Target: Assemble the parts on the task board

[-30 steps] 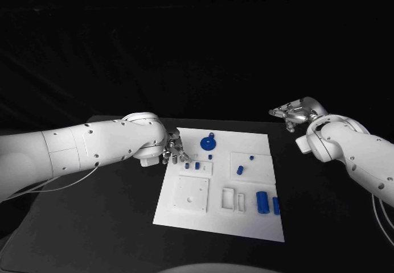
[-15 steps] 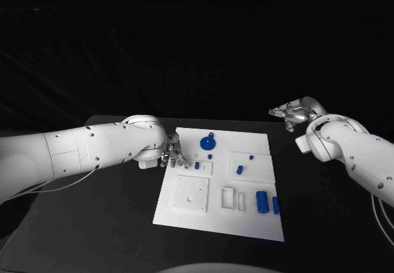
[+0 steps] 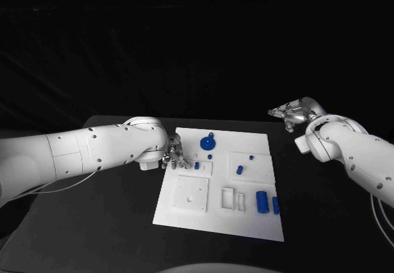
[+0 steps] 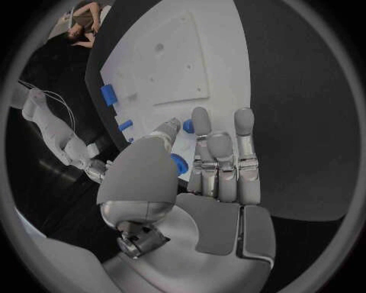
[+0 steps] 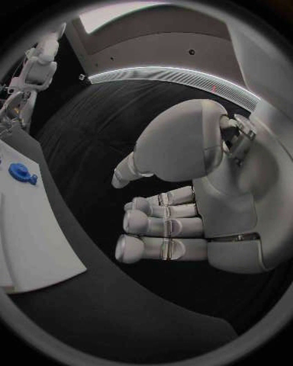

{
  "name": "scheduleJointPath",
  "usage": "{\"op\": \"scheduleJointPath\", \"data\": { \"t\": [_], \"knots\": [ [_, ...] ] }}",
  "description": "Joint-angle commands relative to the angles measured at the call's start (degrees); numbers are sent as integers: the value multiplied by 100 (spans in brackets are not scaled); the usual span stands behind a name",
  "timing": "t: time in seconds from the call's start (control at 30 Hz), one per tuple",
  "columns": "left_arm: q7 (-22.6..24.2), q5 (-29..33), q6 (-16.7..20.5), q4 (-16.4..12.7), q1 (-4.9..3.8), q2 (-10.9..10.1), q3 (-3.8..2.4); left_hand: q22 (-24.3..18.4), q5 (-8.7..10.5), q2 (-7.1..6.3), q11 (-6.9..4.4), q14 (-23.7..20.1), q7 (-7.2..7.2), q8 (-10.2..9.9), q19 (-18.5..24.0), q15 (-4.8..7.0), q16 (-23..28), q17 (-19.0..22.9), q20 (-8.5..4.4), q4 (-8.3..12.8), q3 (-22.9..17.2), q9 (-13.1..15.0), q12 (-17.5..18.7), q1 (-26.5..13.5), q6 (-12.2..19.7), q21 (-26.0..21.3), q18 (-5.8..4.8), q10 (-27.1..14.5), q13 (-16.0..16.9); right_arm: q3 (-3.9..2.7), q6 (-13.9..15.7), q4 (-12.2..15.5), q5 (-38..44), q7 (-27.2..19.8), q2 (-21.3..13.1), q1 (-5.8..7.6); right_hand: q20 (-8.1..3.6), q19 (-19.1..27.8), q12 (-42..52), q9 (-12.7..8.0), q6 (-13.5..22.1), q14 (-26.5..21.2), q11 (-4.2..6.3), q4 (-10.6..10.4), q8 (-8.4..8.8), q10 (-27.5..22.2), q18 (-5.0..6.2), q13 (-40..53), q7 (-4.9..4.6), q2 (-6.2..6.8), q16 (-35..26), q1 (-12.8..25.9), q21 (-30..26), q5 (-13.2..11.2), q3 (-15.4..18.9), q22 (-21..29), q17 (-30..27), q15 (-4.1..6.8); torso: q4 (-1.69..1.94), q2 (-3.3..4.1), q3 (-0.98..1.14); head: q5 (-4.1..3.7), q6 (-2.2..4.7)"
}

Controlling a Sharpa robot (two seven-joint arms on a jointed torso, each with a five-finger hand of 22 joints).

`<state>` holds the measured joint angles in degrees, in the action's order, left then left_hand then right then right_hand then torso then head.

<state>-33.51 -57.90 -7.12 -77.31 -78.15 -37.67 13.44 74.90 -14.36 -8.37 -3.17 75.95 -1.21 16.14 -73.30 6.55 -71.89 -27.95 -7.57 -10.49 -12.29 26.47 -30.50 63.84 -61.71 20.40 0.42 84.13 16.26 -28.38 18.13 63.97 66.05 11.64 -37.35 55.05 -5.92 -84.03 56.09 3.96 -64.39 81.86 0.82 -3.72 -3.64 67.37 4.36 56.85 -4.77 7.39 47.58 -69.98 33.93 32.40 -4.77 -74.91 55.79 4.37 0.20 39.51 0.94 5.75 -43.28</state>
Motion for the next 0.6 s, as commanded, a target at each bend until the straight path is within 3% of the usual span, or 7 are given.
{"op": "scheduleJointPath", "data": {
  "t": [0.03, 0.4, 0.6],
  "knots": [
    [23, 82, 35, 14, 16, 28, -2, 105, 21, 40, 0, -7, -6, -25, 26, 6, -34, 10, -11, -15, -8, -9, -29, 36, 18, 22, 12, 6, -7, 0, -70, 7, 1, -55, 9, -10, 39, -216, -17, -9, 29, -19, -4, -15, 7, -25, 102, -5, 1, -9, -35, 47, 7, 30, 5, -395, -6, 9, 0, 1, 2, 27, 6],
    [42, 169, 169, 87, 69, 87, -2, 103, 44, 298, 3, -12, -5, -32, 29, 4, -19, 35, -9, 62, -23, 1, -26, 56, 48, 17, 13, -15, -16, 0, -84, -7, 1, -53, 20, -26, 39, -216, -17, -9, 29, -19, -4, -15, 7, -25, 102, -5, 1, -9, -35, 47, 7, 30, 5, -395, -6, 9, -3, 0, 1, 24, 8],
    [52, 202, 188, 111, 75, 115, -3, 104, 69, 520, 3, -17, 0, -31, 30, 6, -25, 52, -11, 257, 42, 5, -33, 121, 72, 11, 11, -26, -19, 0, -86, -6, 1, -56, 26, -41, 40, -215, -14, -6, 26, -17, -4, -21, 4, -24, 106, -6, 2, -18, -29, 50, -1, 35, 3, -393, -4, 9, 0, 0, 3, 24, 7]
  ]
}}
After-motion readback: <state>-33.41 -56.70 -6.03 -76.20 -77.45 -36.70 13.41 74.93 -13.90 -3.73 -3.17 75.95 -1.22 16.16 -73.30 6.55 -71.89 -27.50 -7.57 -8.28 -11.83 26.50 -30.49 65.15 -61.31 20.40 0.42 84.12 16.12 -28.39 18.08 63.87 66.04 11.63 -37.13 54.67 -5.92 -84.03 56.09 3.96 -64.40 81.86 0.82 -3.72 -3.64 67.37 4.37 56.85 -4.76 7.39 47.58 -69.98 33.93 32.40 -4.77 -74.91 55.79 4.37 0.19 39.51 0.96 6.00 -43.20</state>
